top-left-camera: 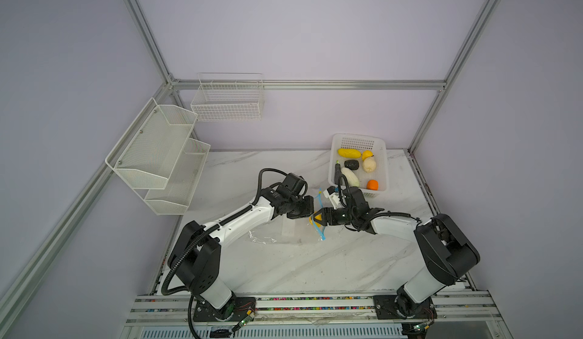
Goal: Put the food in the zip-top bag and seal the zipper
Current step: 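Lower the peach into the bag and open the right gripper, then move the right gripper back over the food basket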
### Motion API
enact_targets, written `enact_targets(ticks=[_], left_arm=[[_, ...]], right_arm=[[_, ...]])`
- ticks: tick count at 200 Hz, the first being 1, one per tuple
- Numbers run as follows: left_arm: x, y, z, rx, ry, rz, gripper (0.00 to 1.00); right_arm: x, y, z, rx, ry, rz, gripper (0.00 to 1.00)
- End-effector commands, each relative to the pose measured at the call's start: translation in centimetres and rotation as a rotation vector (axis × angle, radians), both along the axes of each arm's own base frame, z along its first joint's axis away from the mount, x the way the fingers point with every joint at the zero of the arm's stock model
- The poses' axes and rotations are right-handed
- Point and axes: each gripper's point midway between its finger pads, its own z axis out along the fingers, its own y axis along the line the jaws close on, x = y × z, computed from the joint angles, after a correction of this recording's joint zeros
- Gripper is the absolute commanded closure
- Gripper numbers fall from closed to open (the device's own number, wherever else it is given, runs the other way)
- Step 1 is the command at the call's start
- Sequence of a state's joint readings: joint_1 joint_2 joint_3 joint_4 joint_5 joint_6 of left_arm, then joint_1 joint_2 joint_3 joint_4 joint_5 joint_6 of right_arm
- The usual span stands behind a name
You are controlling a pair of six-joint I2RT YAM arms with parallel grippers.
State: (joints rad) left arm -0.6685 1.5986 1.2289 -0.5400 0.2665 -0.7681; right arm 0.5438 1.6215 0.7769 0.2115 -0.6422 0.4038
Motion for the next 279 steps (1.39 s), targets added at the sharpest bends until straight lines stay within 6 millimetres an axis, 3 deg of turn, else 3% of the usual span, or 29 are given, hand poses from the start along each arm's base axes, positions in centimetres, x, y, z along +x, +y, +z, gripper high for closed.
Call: enact_targets(ticks=[1,75,137,156,168,221,279], left_arm=[[0.2,-0.3,3.0,-0.066,-0.057,0.004,1.0],[0.3,-0.1,2.6,-0.057,-0.053,0.01,1.0],[0.6,0.5,2.3,-0.051,-0.052,0.021,1.0],[0.7,1.0,2.5,-0.049,-0.056,0.032,1.0],[0.8,1.4,2.5,-0.047,-0.058,0.039,1.0],[1.1,1.7,2.6,-0.057,-0.053,0.036,1.0],[1.4,1.0,2.4,-0.065,-0.044,0.009,1.0]], right_arm=[[0.3,0.1,1.4,0.001,-0.038,-0.002,0.32],[0.3,-0.2,2.8,-0.009,-0.072,-0.004,0.3],[0.8,-1.7,7.4,-0.018,-0.154,-0.087,0.31],[1.6,-2.9,8.2,-0.061,-0.177,-0.126,0.32],[2.1,-4.1,10.0,-0.08,-0.226,-0.159,0.33],[8.5,-11.1,13.6,-0.268,-0.353,-0.376,0.34],[18.2,-14.3,11.0,-0.49,-0.383,-0.535,0.34]])
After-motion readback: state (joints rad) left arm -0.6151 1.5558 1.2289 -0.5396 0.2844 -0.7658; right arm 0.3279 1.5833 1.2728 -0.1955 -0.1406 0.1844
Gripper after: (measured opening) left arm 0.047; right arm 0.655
